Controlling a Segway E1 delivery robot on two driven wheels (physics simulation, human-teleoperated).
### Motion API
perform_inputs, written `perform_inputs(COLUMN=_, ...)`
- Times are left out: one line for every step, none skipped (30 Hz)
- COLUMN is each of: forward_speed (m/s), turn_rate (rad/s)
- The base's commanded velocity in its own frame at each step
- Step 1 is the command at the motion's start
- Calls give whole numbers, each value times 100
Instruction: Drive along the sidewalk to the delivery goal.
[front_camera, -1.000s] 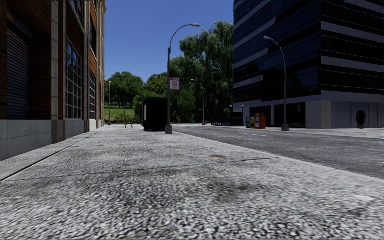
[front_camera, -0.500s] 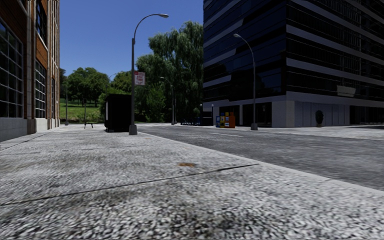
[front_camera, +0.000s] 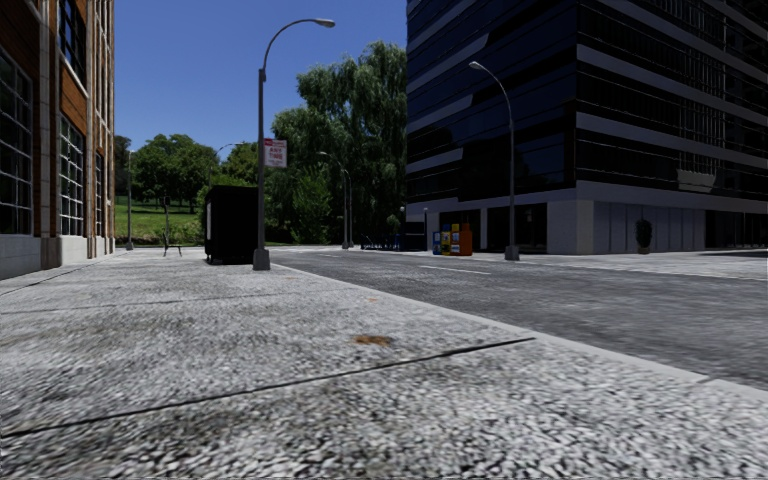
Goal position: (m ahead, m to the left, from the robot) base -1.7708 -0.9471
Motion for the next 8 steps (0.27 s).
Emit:
perform_inputs(forward_speed=0, turn_rate=0)
perform_inputs(forward_speed=0, turn_rate=0)
perform_inputs(forward_speed=0, turn_rate=0)
perform_inputs(forward_speed=0, turn_rate=0)
perform_inputs(forward_speed=0, turn_rate=0)
perform_inputs(forward_speed=0, turn_rate=0)
perform_inputs(forward_speed=0, turn_rate=0)
perform_inputs(forward_speed=0, turn_rate=0)
